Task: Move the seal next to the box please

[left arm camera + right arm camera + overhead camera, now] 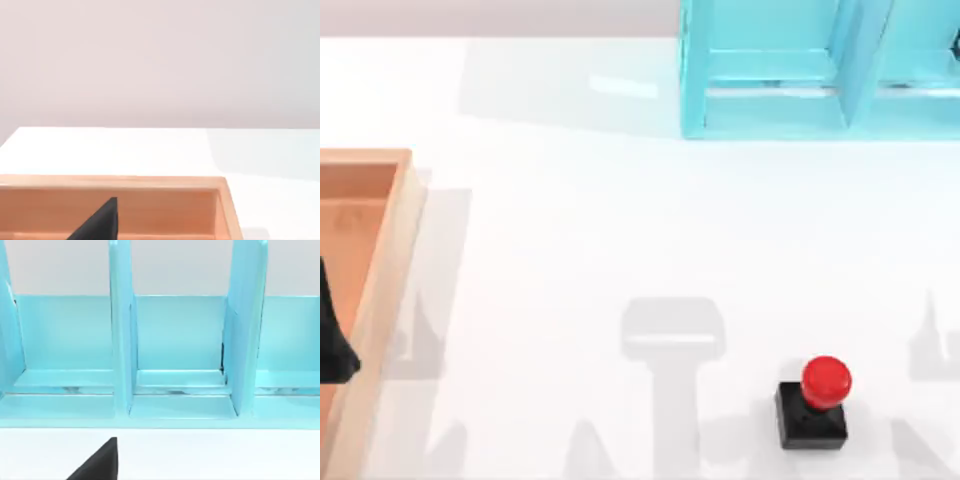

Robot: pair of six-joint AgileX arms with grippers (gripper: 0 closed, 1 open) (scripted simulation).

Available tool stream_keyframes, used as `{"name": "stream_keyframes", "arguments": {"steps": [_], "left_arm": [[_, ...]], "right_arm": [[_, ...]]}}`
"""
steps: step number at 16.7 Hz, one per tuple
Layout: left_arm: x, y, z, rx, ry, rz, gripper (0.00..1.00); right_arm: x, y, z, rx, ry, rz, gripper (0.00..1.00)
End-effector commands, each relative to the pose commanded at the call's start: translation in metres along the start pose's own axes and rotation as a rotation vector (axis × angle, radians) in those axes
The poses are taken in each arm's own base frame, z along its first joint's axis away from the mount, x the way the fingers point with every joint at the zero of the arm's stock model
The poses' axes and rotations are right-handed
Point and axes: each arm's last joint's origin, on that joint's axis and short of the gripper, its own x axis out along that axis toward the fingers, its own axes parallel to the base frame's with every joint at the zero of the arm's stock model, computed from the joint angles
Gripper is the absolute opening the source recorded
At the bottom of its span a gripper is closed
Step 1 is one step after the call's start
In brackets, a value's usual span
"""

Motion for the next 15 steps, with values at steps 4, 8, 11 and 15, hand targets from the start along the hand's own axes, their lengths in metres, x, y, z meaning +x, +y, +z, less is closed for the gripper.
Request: {"name": "stream_keyframes", "arguments": {"steps": [4,8,11,15], "left_arm": [[0.0,0.0,0.004,-0.013,0.012,-0.004,1.0],[0.005,-0.005,0.031,-0.093,0.133,-0.032,1.0],[0.019,-0.011,0.064,-0.178,0.291,-0.046,1.0],[0.059,-0.025,0.106,-0.299,0.561,-0.006,1.0]], "right_arm": [[0.0,0.0,0.0,0.0,0.0,0.0,1.0],[0.0,0.0,0.0,0.0,0.0,0.0,1.0],[0.0,0.0,0.0,0.0,0.0,0.0,1.0],[0.0,0.0,0.0,0.0,0.0,0.0,1.0]]}}
